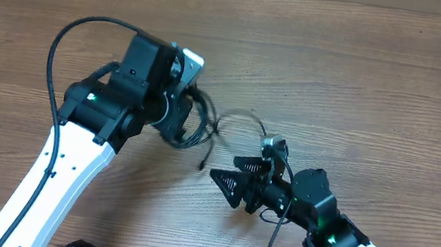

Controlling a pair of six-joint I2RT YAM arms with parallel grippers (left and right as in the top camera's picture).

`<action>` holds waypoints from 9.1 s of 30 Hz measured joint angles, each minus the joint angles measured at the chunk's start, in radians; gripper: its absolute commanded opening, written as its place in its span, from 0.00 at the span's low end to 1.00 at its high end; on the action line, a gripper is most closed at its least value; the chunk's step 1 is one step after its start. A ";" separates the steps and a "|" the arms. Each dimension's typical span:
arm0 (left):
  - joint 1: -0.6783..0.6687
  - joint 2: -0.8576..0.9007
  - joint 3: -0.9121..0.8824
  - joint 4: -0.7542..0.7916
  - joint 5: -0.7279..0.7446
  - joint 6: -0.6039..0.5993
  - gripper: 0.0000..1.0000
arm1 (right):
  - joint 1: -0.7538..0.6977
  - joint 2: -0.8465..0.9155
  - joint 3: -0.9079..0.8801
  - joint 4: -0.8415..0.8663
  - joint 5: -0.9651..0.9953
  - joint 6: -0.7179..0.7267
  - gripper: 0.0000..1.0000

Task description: Untangle cables

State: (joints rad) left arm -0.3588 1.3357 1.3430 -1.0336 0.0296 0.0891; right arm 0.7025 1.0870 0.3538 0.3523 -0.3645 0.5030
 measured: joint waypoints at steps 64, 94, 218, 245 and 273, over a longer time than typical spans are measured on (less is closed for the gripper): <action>-0.211 0.022 0.084 0.069 -0.126 -0.165 0.04 | -0.003 0.197 0.001 0.702 -0.269 0.286 0.04; -0.223 0.029 -0.002 0.352 0.265 -0.138 0.04 | -0.146 0.199 0.237 0.143 0.126 0.260 0.04; -0.040 0.123 -0.018 0.091 0.660 0.360 0.04 | -0.445 0.360 0.273 0.101 -0.882 -0.149 0.57; 0.019 0.168 0.134 0.197 0.713 0.197 0.46 | -0.433 0.361 0.273 0.101 -0.875 -0.164 0.04; -0.085 0.176 0.136 0.119 0.499 0.129 0.34 | -0.433 0.362 0.273 0.077 -0.851 -0.140 0.04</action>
State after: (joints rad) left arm -0.4435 1.5116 1.4792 -0.9146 0.5285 0.2180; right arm 0.2691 1.4487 0.6270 0.4290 -1.2152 0.3630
